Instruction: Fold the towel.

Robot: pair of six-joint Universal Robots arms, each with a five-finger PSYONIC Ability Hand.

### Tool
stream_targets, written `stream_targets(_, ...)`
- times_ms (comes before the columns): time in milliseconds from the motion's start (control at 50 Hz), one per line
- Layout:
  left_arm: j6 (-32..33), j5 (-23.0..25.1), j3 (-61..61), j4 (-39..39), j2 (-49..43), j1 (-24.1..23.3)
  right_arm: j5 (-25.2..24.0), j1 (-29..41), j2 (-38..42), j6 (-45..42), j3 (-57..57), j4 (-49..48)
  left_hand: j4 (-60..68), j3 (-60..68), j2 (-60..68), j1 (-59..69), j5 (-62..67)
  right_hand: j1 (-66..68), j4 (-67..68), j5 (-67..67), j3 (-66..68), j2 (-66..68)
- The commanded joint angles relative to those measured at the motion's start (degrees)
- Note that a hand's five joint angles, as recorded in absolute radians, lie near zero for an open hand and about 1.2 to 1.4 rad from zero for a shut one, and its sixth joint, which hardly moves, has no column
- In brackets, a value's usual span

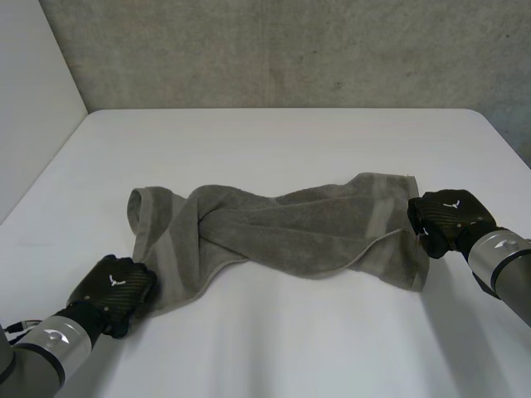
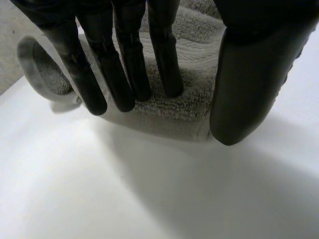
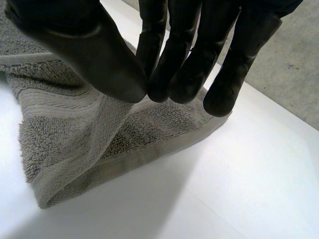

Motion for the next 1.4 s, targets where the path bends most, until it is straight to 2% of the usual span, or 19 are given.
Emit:
stream_targets(20,0.0,0.0,0.7,0.7,-1.7,0.0,0.0,0.0,0.0,0.0,0.0,0.0,0.6,0.1,0.2,0.0,0.2,4.5,3.8,3.7,3.7,4.0)
stream_targets(240,0.0,-0.2,1.4,3.8,-4.4,-0.1,0.0,0.0,0.0,-0.1,0.1,0.0,1.4,1.0,1.0,0.8,1.0,4.5,3.8,3.7,3.7,4.0)
stream_targets(340,-0.2,-0.3,1.6,5.9,-5.2,-0.2,0.0,0.0,0.1,-0.7,0.1,0.0,10.5,10.0,10.1,9.9,10.1,4.5,3.8,3.7,3.7,4.0)
stream_targets(540,-0.3,-0.5,2.2,7.0,-6.8,-0.5,0.0,0.2,0.1,-0.8,0.4,0.0,13.7,13.3,13.3,13.1,13.3,4.5,3.8,3.7,3.7,4.0)
stream_targets(580,-0.3,-0.5,2.3,7.0,-6.9,-0.6,0.0,0.2,0.1,-0.8,0.4,0.0,17.9,17.5,17.5,17.3,17.5,4.5,3.8,3.7,3.7,4.0)
stream_targets(620,-0.3,-0.6,2.3,7.1,-6.9,-0.8,0.0,0.2,0.1,-0.8,0.4,0.0,29.6,29.2,29.2,29.0,29.2,4.5,3.8,3.7,3.7,4.0)
stream_targets(640,-0.3,-0.6,2.3,7.1,-6.9,-0.8,0.0,0.2,0.1,-0.8,0.4,0.0,29.7,29.2,29.3,29.1,29.3,4.5,3.8,3.7,3.7,4.0)
stream_targets(660,-0.4,-0.6,2.3,7.3,-6.9,-0.8,0.0,0.2,0.1,-0.8,0.4,0.0,37.8,37.4,37.4,37.2,37.4,4.5,3.8,3.7,3.7,4.0)
stream_targets(1120,-0.9,-0.6,2.5,7.5,-2.2,-0.7,0.1,0.3,-0.1,-1.8,0.7,0.0,37.9,37.5,37.5,37.3,37.5,4.5,3.8,3.7,3.7,4.0)
stream_targets(1400,-5.9,-0.9,5.9,6.7,0.3,-0.7,0.2,0.0,-1.1,-1.6,-0.4,0.6,37.9,37.5,37.5,37.3,37.5,4.5,3.8,3.7,3.7,4.0)
